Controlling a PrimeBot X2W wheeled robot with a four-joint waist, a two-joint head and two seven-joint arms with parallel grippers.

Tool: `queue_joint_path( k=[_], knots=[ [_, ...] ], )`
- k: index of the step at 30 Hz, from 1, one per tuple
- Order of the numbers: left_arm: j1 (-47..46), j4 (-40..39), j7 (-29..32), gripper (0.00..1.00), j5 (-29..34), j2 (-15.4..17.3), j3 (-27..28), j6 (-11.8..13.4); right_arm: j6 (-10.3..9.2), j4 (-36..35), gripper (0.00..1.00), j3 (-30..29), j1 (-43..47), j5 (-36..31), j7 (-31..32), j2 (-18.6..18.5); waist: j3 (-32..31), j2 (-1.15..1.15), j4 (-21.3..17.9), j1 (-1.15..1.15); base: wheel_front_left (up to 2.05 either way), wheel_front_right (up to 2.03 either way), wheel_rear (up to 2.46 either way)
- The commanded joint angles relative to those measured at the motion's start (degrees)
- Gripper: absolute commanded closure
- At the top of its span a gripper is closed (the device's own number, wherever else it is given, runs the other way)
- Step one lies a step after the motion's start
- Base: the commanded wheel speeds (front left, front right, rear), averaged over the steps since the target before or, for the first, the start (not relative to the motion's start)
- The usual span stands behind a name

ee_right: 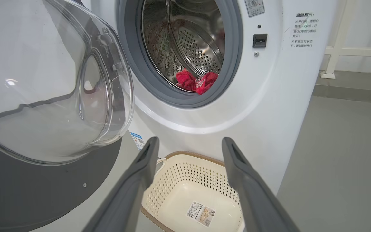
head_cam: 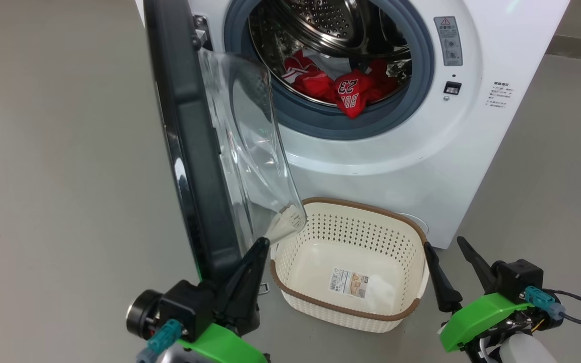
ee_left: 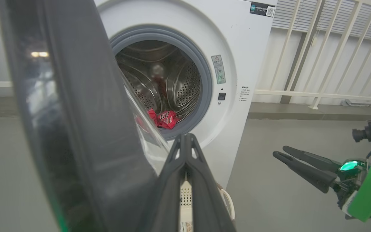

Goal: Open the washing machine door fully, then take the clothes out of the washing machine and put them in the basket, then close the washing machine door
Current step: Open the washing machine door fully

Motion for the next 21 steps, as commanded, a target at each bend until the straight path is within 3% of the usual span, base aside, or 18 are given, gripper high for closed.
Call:
queue_joint_path(
  k=[1,13,21],
  knots=[
    [-0.46,-0.63,-0.25,1.0,0.22,0.77,2.7,0.67,0.37,-1.33,0.0,1.53,-1.21,0.16,-0.38,0.12,-0.03,0.0,0.29,0.0,0.0,0.0,0.0],
    [0.72,1.38,-0.23,1.0,-0.92,2.48,5.58,2.78,0.37,-0.88,0.0,2.41,-0.61,0.03,-0.38,0.12,-0.37,0.0,2.02,0.0,0.0,0.0,0.0],
    [2.91,0.4,-0.86,1.0,-3.12,5.16,11.21,5.51,0.37,-0.42,0.0,3.22,-0.46,-0.25,-0.38,0.12,-0.36,0.0,3.49,0.0,0.0,0.0,0.0]
  ],
)
